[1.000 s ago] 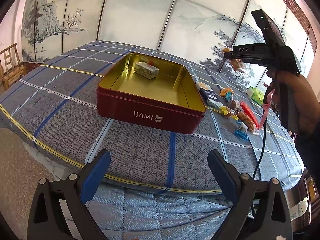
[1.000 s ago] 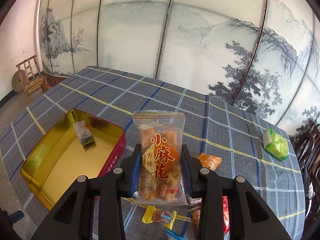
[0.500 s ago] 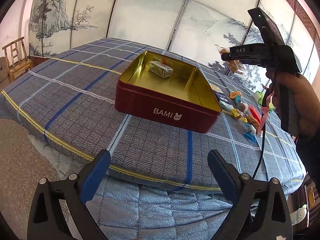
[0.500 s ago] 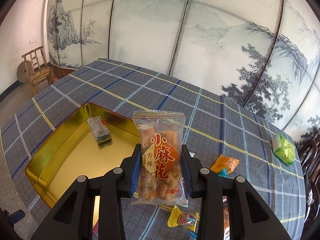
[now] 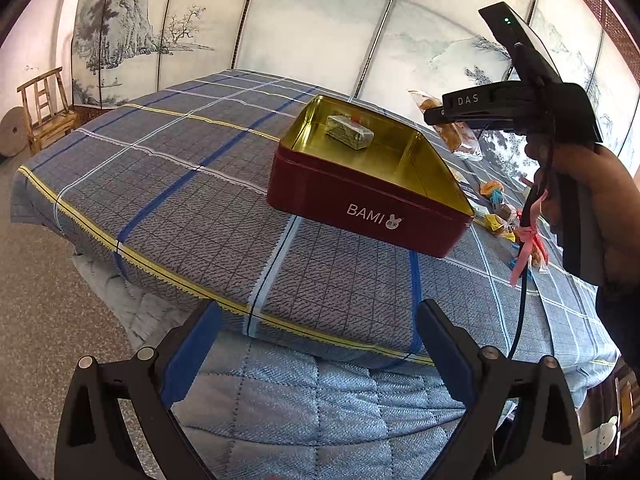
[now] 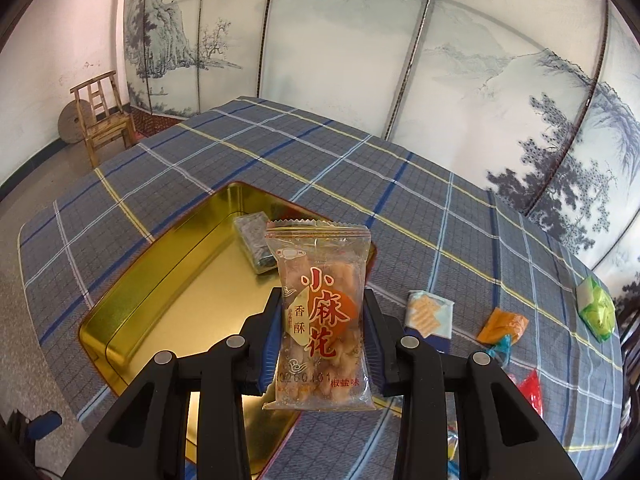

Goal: Organize snacks
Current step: 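Carry the dough-twist bag over the tin and release it inside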

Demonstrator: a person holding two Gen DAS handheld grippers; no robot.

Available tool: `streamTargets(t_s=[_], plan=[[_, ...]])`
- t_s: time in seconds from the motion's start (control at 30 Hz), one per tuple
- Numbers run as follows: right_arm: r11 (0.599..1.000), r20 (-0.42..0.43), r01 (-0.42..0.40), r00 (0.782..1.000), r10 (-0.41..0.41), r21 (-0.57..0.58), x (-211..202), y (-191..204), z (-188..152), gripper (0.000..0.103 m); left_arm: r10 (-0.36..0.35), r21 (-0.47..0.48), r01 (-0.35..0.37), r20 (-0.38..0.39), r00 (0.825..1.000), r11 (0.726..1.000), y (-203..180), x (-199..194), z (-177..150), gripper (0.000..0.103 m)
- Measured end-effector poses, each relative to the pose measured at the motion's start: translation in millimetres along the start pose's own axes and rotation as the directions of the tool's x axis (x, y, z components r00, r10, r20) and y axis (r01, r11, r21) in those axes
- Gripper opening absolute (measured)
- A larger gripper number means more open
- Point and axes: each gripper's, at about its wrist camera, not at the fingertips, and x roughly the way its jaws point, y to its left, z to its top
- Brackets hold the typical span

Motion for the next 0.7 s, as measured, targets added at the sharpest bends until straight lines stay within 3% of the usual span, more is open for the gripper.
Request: streamTargets(t_s=[0.2,0.7], plan=[[0.995,-0.058,-0.096,0.994,0.095,0.002,15.8,24.7,-8.3,0.038,0.009,-0.012,-0.009,-0.007,1.000,1.000,4.8,1.8,-1.6,0.096],[0.979,-0.135,-0.203,0.971,0.197,-0.031,42.0,79.7,-19.9,0.038,0.036,-0.035,-0.037,-0.020,0.999,0.999,18.6,1.6,-5.5,0.096]])
